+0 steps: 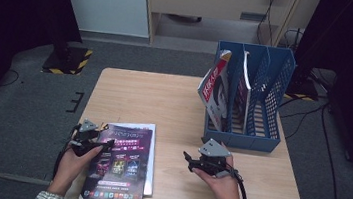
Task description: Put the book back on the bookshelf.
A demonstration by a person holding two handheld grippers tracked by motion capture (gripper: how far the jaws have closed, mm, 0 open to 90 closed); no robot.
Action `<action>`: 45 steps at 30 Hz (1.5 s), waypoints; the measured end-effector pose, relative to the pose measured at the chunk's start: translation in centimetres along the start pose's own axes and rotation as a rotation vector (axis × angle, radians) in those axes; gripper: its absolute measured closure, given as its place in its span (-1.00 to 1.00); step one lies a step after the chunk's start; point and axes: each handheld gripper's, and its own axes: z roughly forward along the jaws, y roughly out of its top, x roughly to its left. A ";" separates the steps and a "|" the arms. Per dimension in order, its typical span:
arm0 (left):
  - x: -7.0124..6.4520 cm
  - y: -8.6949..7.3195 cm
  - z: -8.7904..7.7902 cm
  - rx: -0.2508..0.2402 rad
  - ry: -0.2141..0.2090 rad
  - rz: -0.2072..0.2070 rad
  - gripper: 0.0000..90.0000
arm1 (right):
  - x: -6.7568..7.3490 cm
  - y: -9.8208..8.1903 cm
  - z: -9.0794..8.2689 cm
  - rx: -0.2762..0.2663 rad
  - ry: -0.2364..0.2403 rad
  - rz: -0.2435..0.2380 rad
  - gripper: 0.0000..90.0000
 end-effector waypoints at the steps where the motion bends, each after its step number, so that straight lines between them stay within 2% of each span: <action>1: -0.1 0.1 -0.1 -0.006 -0.001 -0.002 -0.40 | 0.0 0.0 0.0 0.001 0.000 0.005 -0.55; 6: -0.8 0.6 -0.5 -0.025 0.012 0.029 -0.34 | -0.1 -0.1 0.1 0.007 0.005 0.004 -0.56; 7: -0.9 0.7 -0.5 -0.032 0.001 0.033 -0.32 | 0.0 -0.1 0.1 0.010 0.006 0.007 -0.56; 8: -1.0 0.7 -0.3 -0.036 -0.021 0.035 -0.22 | 0.0 -0.1 0.2 0.010 0.008 0.003 -0.56; 9: -1.3 0.7 0.0 -0.031 -0.036 0.038 -0.24 | 0.0 -0.1 0.2 0.013 0.009 0.006 -0.57; 10: -1.5 0.7 0.3 -0.011 -0.023 0.060 -0.23 | 0.0 -0.1 0.3 0.013 0.011 -0.001 -0.57; 11: -1.8 0.8 0.6 0.011 0.008 0.087 -0.25 | 0.1 -0.1 0.3 0.016 0.012 -0.002 -0.57; 12: -1.9 0.9 0.8 0.018 0.011 0.096 -0.28 | 0.1 -0.2 0.3 0.019 0.014 -0.005 -0.58; 14: -2.0 1.1 1.3 0.006 -0.014 0.078 -0.28 | 0.2 -0.2 0.4 0.025 0.017 -0.003 -0.58; 15: -2.1 1.1 1.5 0.005 -0.018 0.082 -0.27 | 0.2 -0.2 0.5 0.027 0.019 -0.006 -0.58; 17: -2.3 1.1 2.0 0.030 -0.002 0.110 -0.26 | 0.2 -0.3 0.6 0.033 0.023 -0.010 -0.59; 23: -3.3 1.4 2.8 0.012 -0.039 0.142 -0.25 | 0.5 -0.3 0.8 0.044 0.031 -0.021 -0.59; 25: -3.9 1.7 3.4 0.001 -0.064 0.130 -0.25 | 0.5 -0.3 0.9 0.043 0.031 -0.025 -0.60; 28: -5.3 2.5 4.6 -0.004 -0.085 0.158 -0.26 | 0.5 -0.4 1.0 0.053 0.033 -0.020 -0.62; 30: -5.7 2.8 4.9 -0.003 -0.083 0.168 -0.30 | 0.6 -0.4 1.1 0.054 0.033 -0.027 -0.63; 33: -5.6 2.7 4.7 -0.006 -0.076 0.168 -0.38 | 0.7 -0.4 1.2 0.053 0.041 -0.029 -0.64; 37: -4.4 2.5 3.9 -0.027 -0.037 0.141 -0.43 | 0.9 -0.3 1.6 0.064 0.069 -0.015 -0.63; 42: -3.5 1.9 2.3 -0.046 -0.010 0.125 -0.43 | 1.4 -0.1 2.4 0.086 0.111 -0.006 -0.59; 45: -3.5 1.4 1.3 -0.040 0.008 0.148 -0.41 | 1.7 0.1 3.3 0.093 0.154 0.021 -0.59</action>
